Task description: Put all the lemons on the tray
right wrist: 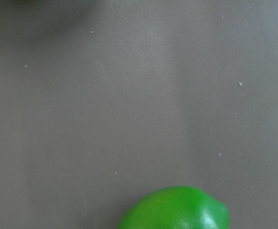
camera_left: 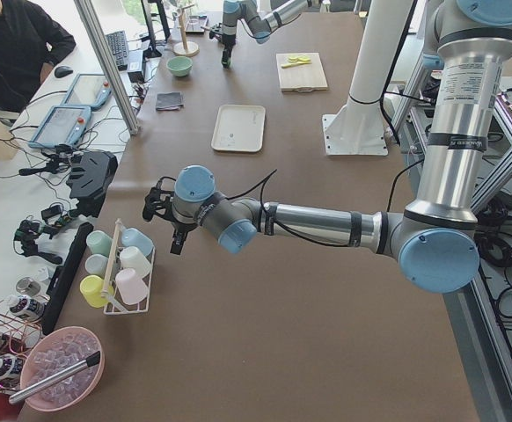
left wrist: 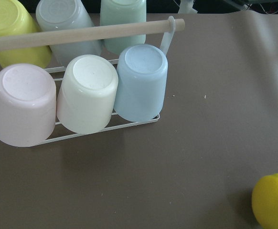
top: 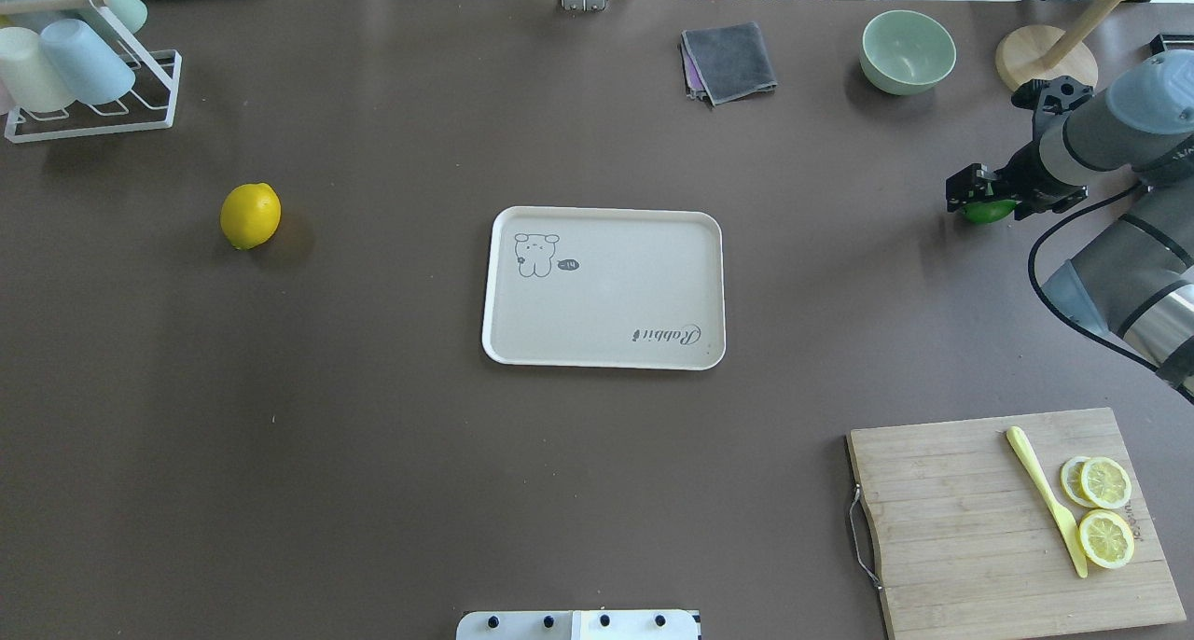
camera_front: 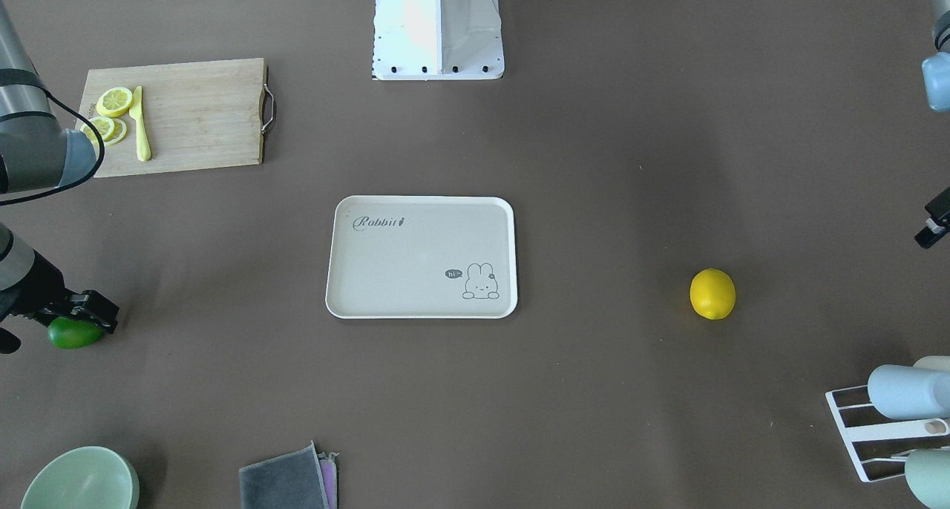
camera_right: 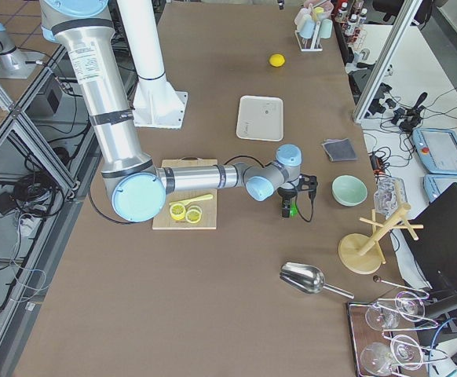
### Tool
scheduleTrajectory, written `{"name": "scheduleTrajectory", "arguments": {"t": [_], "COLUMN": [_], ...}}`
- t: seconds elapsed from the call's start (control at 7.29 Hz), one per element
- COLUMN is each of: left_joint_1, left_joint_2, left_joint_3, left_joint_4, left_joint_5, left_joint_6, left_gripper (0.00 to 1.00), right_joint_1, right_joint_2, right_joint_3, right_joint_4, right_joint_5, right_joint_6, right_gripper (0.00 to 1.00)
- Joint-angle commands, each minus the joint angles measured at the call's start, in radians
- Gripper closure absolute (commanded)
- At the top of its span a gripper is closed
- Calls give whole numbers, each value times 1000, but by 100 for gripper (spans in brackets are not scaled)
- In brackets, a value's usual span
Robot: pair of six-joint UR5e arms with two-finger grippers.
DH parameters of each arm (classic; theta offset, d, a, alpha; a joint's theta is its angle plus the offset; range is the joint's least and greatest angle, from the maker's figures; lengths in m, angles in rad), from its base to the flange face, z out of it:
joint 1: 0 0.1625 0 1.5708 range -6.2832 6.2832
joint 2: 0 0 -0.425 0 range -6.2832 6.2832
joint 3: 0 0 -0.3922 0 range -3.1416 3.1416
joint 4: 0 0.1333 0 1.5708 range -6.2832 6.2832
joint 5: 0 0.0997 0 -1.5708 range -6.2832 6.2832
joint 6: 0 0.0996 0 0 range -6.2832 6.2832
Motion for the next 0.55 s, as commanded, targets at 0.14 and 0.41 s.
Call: {"name": "scheduleTrajectory", "arguments": {"t": [0.14, 0.41], "left_joint_1": [0, 0], "left_joint_2": [-2, -5], "left_joint_3": [-2, -2], "left_joint_4": [1, 4], "left_joint_5": [0, 1], "left_joint_6": [-1, -4], "left_gripper": [2, 2], "right_joint_1": [15, 70], "right_joint_2": [8, 11], "right_joint_3": [6, 44], "right_joint_4": [6, -3], "right_joint_5": [1, 60], "right_joint_6": [-12, -15], "right_gripper": [100, 100]}}
